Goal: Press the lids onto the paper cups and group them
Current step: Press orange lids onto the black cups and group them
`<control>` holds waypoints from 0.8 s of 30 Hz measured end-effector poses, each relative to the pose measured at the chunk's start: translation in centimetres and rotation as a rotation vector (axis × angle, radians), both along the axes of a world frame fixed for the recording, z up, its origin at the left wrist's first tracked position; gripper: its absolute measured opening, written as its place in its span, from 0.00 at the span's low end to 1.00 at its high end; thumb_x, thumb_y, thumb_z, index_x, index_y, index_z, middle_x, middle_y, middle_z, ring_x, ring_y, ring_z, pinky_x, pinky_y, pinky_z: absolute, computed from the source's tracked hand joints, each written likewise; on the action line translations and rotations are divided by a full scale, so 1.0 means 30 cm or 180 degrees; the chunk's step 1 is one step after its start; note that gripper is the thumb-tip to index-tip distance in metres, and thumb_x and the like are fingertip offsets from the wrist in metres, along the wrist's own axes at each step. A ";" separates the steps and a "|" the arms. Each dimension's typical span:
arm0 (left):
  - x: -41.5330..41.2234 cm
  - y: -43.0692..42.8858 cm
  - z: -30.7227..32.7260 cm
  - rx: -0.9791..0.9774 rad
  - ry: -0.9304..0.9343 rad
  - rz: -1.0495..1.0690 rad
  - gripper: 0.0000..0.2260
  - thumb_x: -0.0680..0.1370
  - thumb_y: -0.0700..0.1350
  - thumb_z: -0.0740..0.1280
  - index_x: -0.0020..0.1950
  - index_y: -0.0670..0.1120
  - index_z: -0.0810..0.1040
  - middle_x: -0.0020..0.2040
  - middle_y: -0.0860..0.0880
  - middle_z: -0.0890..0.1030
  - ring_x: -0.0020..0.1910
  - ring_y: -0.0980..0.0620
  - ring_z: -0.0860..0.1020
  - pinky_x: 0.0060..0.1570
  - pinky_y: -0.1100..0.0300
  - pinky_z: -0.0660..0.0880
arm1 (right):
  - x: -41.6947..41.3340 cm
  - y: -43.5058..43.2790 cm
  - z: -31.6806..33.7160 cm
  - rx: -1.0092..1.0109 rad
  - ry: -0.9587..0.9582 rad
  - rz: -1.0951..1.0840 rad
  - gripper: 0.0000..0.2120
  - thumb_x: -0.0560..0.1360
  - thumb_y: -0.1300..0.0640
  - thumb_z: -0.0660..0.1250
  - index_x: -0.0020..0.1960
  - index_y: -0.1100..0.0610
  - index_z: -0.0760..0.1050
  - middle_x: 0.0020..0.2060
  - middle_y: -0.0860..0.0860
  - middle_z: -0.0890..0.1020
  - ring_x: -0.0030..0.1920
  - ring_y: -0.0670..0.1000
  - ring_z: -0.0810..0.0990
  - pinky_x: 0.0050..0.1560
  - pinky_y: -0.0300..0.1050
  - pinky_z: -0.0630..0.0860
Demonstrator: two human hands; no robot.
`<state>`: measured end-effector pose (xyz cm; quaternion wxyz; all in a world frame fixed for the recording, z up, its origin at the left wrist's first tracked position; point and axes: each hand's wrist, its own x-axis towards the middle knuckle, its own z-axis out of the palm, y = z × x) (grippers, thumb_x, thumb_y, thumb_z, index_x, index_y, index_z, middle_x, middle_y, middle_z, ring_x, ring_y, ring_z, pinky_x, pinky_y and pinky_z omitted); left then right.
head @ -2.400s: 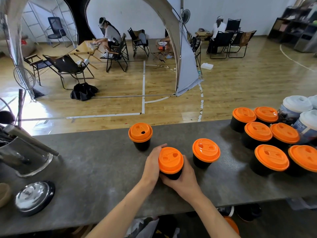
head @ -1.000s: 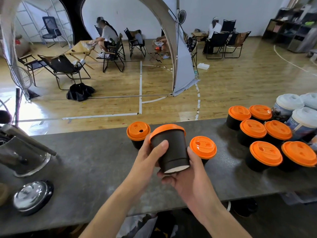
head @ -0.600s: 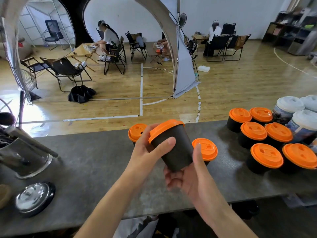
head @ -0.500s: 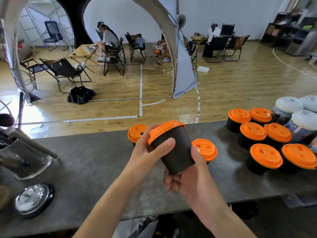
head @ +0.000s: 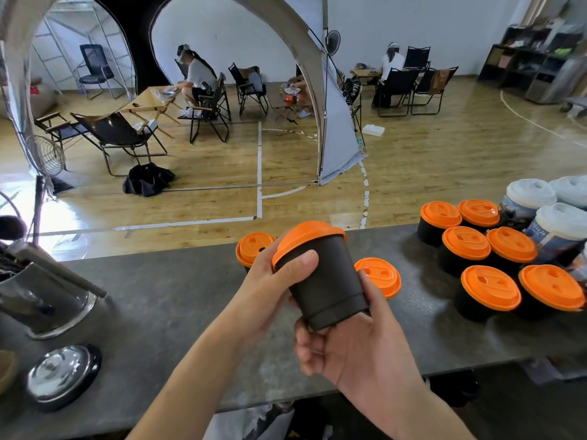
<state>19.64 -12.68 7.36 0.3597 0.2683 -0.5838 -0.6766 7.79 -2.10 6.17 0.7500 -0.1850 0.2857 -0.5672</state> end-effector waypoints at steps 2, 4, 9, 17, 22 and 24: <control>0.000 -0.014 -0.006 -0.0079 -0.0058 -0.0051 0.34 0.62 0.70 0.78 0.62 0.54 0.83 0.59 0.43 0.84 0.62 0.43 0.82 0.62 0.50 0.77 | 0.001 -0.005 -0.004 -0.0066 0.0339 -0.0185 0.39 0.72 0.26 0.59 0.52 0.61 0.86 0.38 0.62 0.81 0.34 0.56 0.80 0.34 0.47 0.76; 0.003 -0.018 0.004 -0.0172 -0.0051 -0.0144 0.29 0.63 0.71 0.78 0.59 0.60 0.84 0.57 0.51 0.86 0.59 0.51 0.83 0.57 0.59 0.79 | -0.001 -0.010 0.000 -0.0069 0.0465 -0.0254 0.37 0.71 0.26 0.60 0.50 0.58 0.88 0.37 0.60 0.81 0.33 0.54 0.79 0.34 0.46 0.76; 0.006 -0.016 0.003 -0.0365 0.0046 -0.0148 0.22 0.72 0.61 0.76 0.62 0.54 0.80 0.54 0.50 0.84 0.53 0.53 0.81 0.50 0.62 0.78 | 0.001 -0.010 -0.004 -0.0019 0.0202 -0.0242 0.38 0.73 0.28 0.55 0.53 0.59 0.87 0.40 0.62 0.82 0.33 0.56 0.80 0.34 0.46 0.76; 0.018 0.002 0.006 -0.0791 -0.0019 -0.0150 0.14 0.79 0.55 0.66 0.64 0.54 0.79 0.51 0.57 0.82 0.46 0.60 0.79 0.36 0.66 0.77 | 0.007 -0.011 -0.008 -0.0096 0.0626 -0.0650 0.35 0.72 0.34 0.64 0.60 0.63 0.83 0.46 0.66 0.84 0.34 0.56 0.80 0.35 0.46 0.77; 0.023 0.020 -0.003 -0.0807 0.0029 -0.0055 0.15 0.83 0.55 0.63 0.68 0.52 0.74 0.51 0.59 0.80 0.47 0.64 0.79 0.36 0.69 0.76 | 0.008 -0.009 -0.013 -0.0263 0.0426 -0.0436 0.35 0.79 0.35 0.50 0.62 0.59 0.84 0.52 0.65 0.84 0.38 0.55 0.79 0.39 0.47 0.77; 0.031 0.020 -0.006 -0.0751 0.0059 -0.0189 0.17 0.80 0.54 0.65 0.70 0.55 0.72 0.52 0.61 0.80 0.46 0.63 0.79 0.35 0.69 0.75 | 0.007 -0.011 -0.015 -0.0342 0.0364 -0.0448 0.36 0.79 0.34 0.48 0.61 0.57 0.85 0.50 0.64 0.84 0.37 0.54 0.79 0.39 0.47 0.77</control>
